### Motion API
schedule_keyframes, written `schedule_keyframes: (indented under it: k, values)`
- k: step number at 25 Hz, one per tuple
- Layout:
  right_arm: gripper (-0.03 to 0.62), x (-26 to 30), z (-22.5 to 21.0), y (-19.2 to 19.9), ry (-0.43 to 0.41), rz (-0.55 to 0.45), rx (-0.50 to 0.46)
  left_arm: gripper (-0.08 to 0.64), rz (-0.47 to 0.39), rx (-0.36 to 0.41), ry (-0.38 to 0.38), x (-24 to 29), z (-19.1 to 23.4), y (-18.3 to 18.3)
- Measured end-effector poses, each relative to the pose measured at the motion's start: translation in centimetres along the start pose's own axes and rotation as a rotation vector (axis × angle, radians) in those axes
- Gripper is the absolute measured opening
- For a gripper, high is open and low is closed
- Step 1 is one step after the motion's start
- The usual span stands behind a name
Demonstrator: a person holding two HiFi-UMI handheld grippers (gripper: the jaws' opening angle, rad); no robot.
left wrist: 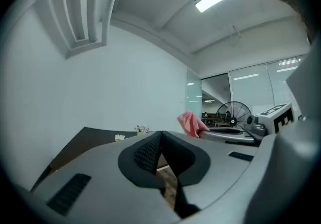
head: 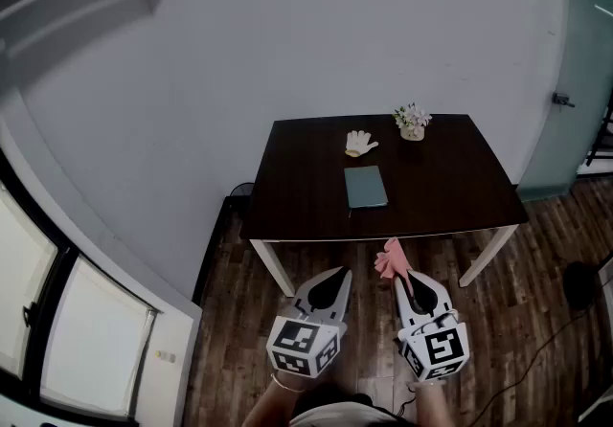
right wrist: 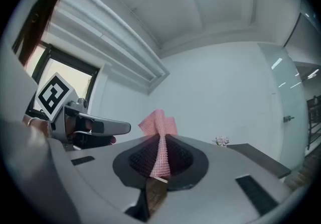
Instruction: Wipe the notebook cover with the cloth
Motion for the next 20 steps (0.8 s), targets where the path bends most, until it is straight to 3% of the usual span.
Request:
schedule_keyframes:
  k: [12,20]
  values:
    - [0.035,-1.1,-2.9,0.7,-0.003,-0.008,-0.034,0.018,-0.012,-0.001,-0.025,0.9,-2.6,0.8]
    - [0.034,1.0,-4.0,1.7,-0.009,0.016,-0.018,0.018,0.000,0.004,-0.020,2.9,-1.6,1.4]
Point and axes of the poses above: the fingertips, and each gripper's own axes: x forward along the fingers, z to its left, y out of its underside, the point moved 5 cm from there along -x, backward along the fingers, and after that the axes turned 5 degrees about -z, right-handed, at the moved point
